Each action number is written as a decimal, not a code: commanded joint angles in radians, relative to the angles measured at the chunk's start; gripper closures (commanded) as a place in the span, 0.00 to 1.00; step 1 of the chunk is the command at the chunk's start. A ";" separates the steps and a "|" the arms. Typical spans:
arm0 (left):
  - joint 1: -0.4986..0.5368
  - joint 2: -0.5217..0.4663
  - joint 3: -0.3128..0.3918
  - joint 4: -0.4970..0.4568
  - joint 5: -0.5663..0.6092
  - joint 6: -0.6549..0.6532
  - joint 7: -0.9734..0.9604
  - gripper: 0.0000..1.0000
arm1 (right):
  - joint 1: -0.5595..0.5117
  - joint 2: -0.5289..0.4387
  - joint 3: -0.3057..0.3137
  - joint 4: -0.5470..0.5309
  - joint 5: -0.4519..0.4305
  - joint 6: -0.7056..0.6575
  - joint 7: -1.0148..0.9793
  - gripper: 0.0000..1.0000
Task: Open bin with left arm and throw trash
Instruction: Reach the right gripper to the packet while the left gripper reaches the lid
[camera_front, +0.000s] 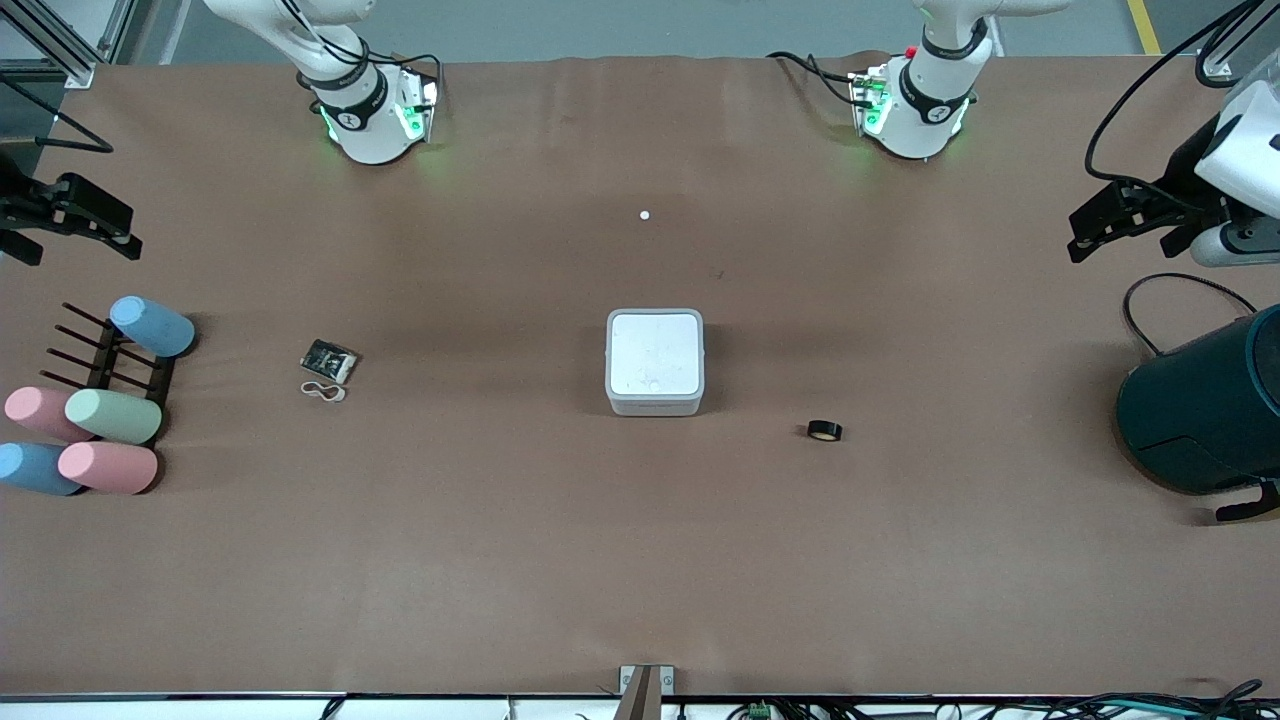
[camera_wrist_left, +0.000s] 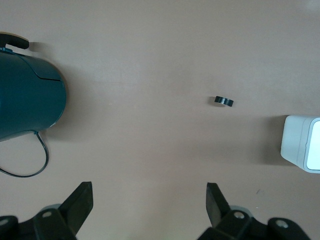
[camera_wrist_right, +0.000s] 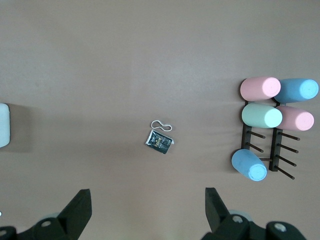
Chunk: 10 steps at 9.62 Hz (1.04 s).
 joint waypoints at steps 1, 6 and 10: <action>-0.001 0.020 -0.001 0.038 0.006 -0.021 0.012 0.00 | -0.003 -0.002 -0.002 -0.019 -0.003 -0.004 -0.007 0.00; -0.035 0.051 -0.084 0.018 -0.032 -0.128 -0.013 0.07 | -0.037 0.148 -0.005 -0.154 0.001 0.101 0.013 0.00; -0.255 0.340 -0.186 0.047 -0.077 0.214 -0.103 0.87 | -0.112 0.173 -0.005 -0.568 0.066 0.598 0.020 0.00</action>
